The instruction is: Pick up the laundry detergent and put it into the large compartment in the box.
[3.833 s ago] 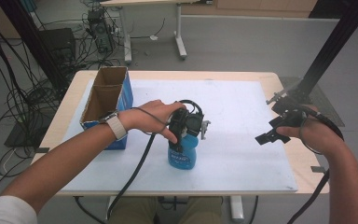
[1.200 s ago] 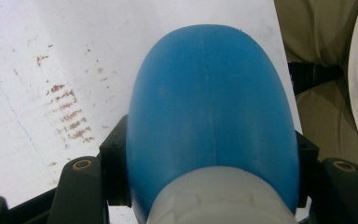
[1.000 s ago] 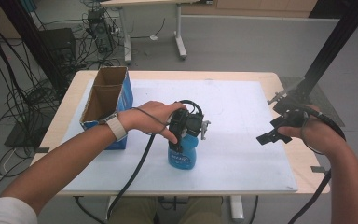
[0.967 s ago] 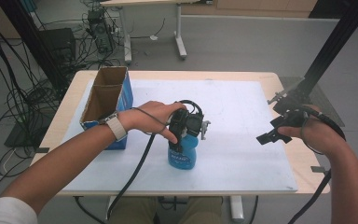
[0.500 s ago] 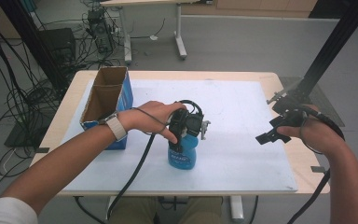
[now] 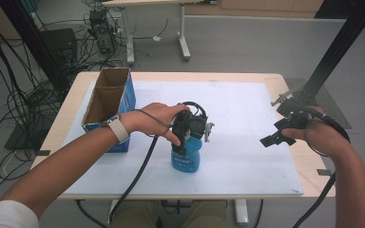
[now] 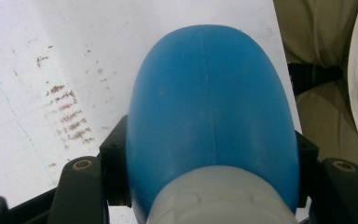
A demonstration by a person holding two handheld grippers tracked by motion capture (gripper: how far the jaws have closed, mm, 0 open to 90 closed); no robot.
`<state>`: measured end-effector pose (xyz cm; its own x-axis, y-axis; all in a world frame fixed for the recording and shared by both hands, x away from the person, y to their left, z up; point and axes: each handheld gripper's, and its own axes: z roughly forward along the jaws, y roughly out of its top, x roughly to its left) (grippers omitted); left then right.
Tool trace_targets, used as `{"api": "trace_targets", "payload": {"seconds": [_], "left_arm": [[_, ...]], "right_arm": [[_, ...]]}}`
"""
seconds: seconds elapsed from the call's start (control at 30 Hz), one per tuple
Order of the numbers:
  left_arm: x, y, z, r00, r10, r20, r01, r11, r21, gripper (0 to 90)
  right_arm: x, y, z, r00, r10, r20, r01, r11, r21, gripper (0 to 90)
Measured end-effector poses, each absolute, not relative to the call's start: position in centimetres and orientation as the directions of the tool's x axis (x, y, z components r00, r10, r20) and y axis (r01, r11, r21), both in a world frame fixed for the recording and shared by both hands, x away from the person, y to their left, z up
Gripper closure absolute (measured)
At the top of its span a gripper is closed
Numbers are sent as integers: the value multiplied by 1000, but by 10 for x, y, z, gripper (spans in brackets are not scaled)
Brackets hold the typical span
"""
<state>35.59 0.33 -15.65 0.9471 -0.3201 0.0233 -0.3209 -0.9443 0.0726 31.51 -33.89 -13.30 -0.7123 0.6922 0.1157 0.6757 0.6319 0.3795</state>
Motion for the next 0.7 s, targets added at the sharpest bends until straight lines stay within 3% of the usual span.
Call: {"api": "trace_targets", "payload": {"seconds": [0.7], "left_arm": [[356, 3, -157, 947, -320, 22, -321, -945, 70, 376]], "right_arm": [[317, -340, -135, -713, 691, 119, 676, 633, 378, 98]]}}
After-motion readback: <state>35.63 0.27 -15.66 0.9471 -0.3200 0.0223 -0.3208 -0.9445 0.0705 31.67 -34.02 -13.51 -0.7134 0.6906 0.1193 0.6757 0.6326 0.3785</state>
